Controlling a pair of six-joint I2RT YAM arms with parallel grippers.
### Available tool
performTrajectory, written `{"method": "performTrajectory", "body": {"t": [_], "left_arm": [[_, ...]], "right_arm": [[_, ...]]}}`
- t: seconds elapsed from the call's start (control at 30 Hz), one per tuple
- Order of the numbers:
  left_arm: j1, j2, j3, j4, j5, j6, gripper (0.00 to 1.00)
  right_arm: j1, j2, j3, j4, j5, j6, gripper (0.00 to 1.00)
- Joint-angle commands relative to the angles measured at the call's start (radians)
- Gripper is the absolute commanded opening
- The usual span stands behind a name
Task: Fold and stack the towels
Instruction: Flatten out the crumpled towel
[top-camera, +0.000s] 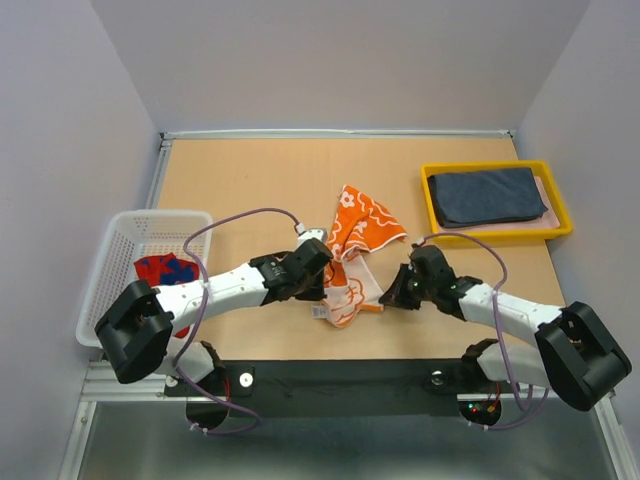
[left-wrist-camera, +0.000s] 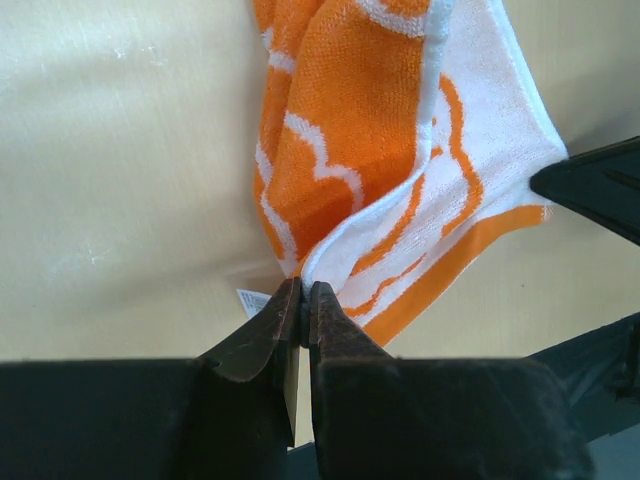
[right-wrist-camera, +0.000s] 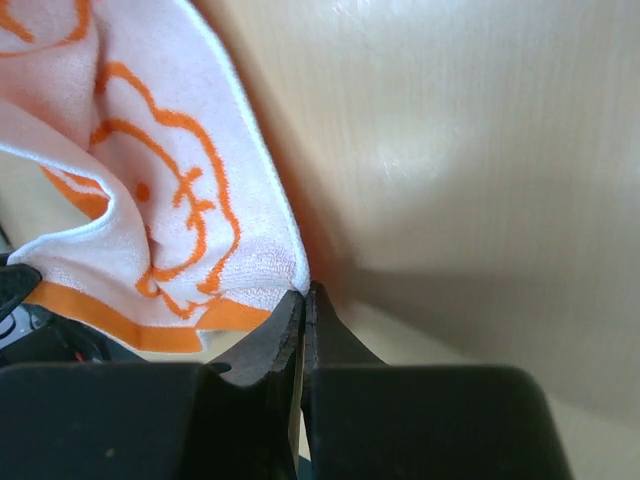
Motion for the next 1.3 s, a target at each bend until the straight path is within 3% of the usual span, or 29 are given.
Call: {"method": "performTrajectory", "body": {"t": [0.0, 0.13, 0.37, 0.4, 0.6, 0.83, 1.03, 1.27], "left_arm": [[0.049, -0.088, 0.005, -0.015, -0.023, 0.008, 0.00], [0.169, -0.195, 0.097, -0.059, -0.064, 0.037, 0.00], [0.443, -0.169, 0.509, -0.043, -0.014, 0.120, 0.00], [0.462, -0.151, 0.556, -0.033, -0.008, 0.123, 0.00], [0.514, -0.103, 0.867, 0.052, 0.040, 0.184, 0.00], [0.512, -0.240, 0.828, 0.307, 0.245, 0.190, 0.00], [0.511, -0.422, 0.676, 0.491, 0.402, 0.145, 0.00], [0.509, -0.625, 0.545, 0.494, 0.451, 0.052, 0.00]], "right_arm": [[-0.012, -0.061, 0.151, -0.167, 0.138, -0.104, 0.00], [-0.069, -0.060, 0.330, -0.276, 0.139, -0.218, 0.00], [-0.259, 0.095, 0.830, -0.387, 0.013, -0.345, 0.01], [-0.273, 0.112, 0.955, -0.398, 0.001, -0.360, 0.01], [-0.314, 0.203, 1.298, -0.435, -0.036, -0.422, 0.00], [-0.314, 0.128, 1.469, -0.434, -0.067, -0.511, 0.01], [-0.314, -0.033, 1.388, -0.442, -0.162, -0.451, 0.00], [-0.314, -0.182, 1.311, -0.552, -0.288, -0.348, 0.00]]}}
